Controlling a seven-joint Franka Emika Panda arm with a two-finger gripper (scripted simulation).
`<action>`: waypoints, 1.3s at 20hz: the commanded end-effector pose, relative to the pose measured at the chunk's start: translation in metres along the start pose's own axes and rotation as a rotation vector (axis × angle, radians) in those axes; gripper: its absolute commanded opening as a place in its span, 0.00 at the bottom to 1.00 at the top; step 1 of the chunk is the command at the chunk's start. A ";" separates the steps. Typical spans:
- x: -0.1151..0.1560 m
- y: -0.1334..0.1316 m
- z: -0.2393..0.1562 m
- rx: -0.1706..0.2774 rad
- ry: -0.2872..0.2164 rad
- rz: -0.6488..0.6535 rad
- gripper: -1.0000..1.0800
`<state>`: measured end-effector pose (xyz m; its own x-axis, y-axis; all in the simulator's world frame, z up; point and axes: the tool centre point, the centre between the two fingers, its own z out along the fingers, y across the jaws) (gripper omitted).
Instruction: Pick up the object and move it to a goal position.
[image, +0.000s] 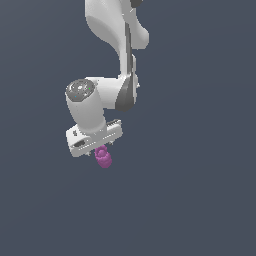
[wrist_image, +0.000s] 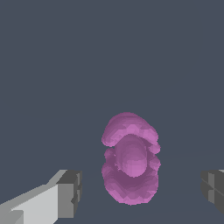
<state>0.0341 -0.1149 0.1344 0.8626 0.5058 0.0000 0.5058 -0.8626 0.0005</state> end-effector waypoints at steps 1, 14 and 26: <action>0.000 0.000 0.000 0.000 0.000 0.000 0.96; -0.001 -0.001 0.047 0.001 0.000 -0.004 0.96; 0.000 0.000 0.050 0.001 0.000 -0.004 0.00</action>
<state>0.0343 -0.1160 0.0845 0.8612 0.5083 0.0006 0.5083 -0.8612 0.0008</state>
